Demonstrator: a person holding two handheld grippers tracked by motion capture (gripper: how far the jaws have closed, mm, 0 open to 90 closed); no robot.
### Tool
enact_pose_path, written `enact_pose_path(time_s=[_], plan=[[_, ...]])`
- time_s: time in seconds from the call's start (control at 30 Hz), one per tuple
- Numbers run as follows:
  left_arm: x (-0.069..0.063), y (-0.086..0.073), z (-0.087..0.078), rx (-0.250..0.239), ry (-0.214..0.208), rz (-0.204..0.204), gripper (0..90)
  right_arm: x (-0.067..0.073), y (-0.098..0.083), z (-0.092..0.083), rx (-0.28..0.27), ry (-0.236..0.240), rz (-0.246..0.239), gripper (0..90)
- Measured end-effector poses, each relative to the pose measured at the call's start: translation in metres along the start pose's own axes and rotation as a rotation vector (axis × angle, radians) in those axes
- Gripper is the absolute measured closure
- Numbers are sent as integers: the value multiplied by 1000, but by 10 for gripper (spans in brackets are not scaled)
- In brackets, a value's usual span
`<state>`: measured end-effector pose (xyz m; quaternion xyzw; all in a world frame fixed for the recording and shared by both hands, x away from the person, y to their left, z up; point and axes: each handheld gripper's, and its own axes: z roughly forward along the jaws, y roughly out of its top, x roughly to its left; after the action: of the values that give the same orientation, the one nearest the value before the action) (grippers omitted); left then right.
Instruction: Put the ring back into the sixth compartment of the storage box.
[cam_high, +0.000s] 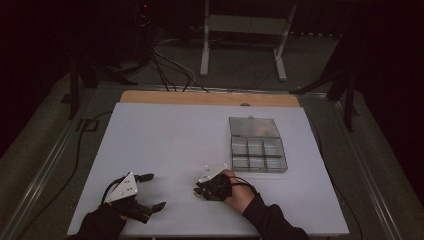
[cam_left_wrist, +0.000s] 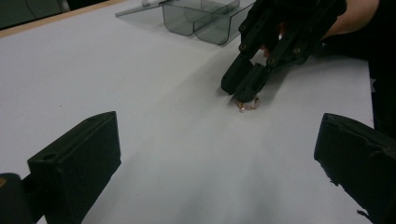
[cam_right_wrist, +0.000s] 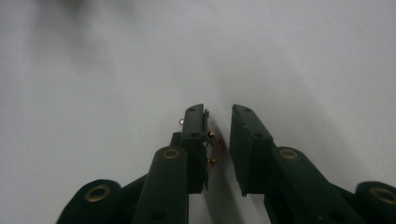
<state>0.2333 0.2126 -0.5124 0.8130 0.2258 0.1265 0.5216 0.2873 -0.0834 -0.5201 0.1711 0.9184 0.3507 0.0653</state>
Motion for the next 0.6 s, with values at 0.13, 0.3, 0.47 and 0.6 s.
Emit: enact_pose_path(time_s=[0.13,0.3,0.47,0.6], plan=[[0,0,0,6,3,2,15,1,1,0,9,-2,-11,759],[0,0,1,8,3,2,14,3,3,0,23,-3,-38,793],[0,-1,1,6,-1,-4,14,2,2,0,18,7,-42,812],[1,-1,1,5,0,-4,15,1,2,1,19,23,-49,827]])
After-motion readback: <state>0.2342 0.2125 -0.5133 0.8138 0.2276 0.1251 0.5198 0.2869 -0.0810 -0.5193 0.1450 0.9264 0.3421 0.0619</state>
